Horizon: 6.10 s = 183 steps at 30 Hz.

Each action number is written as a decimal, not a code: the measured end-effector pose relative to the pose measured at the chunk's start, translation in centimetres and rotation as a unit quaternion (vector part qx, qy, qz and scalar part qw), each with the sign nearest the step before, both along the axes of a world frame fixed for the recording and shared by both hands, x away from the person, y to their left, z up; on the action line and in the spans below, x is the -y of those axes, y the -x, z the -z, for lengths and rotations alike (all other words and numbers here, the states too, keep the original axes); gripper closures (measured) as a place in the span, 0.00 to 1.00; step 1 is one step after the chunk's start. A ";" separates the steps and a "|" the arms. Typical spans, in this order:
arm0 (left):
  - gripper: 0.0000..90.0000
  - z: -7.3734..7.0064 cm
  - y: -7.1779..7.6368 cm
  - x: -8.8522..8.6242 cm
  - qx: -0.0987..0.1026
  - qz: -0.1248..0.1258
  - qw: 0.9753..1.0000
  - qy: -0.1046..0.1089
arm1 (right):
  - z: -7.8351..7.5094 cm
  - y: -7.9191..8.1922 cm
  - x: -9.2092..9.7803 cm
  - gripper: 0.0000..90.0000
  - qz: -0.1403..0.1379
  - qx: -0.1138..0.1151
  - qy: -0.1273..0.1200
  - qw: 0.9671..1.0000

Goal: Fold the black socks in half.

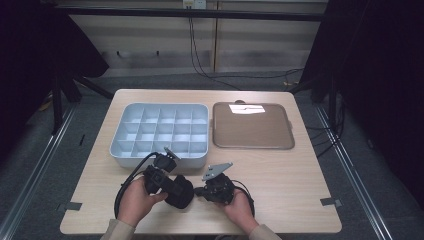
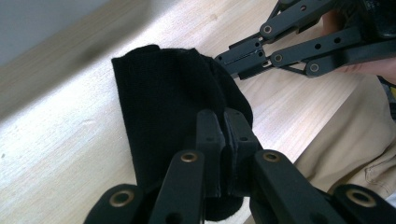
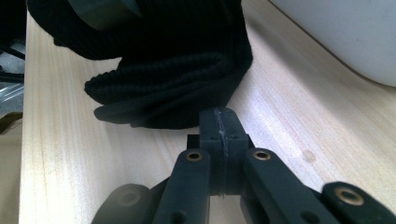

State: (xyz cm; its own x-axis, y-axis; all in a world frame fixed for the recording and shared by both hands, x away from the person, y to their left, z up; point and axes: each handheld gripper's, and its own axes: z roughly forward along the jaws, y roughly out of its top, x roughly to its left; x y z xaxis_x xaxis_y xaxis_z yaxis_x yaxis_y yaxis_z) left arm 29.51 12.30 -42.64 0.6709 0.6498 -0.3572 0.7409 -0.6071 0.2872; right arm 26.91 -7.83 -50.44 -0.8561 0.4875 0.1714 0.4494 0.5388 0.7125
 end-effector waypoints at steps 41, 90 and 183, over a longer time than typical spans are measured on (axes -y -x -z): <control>0.94 3.3 -0.2 2.0 -0.013 0.027 0.999 -0.010 | -0.4 0.5 2.2 0.96 0.027 0.007 0.001 1.000; 0.80 1.0 -0.1 1.2 0.002 0.012 1.000 0.005 | -0.1 0.9 2.7 0.88 0.039 0.002 0.001 0.999; 0.42 2.5 -1.7 -1.2 0.017 -0.035 0.999 -0.025 | -0.1 1.9 0.6 0.87 -0.006 0.013 0.002 1.000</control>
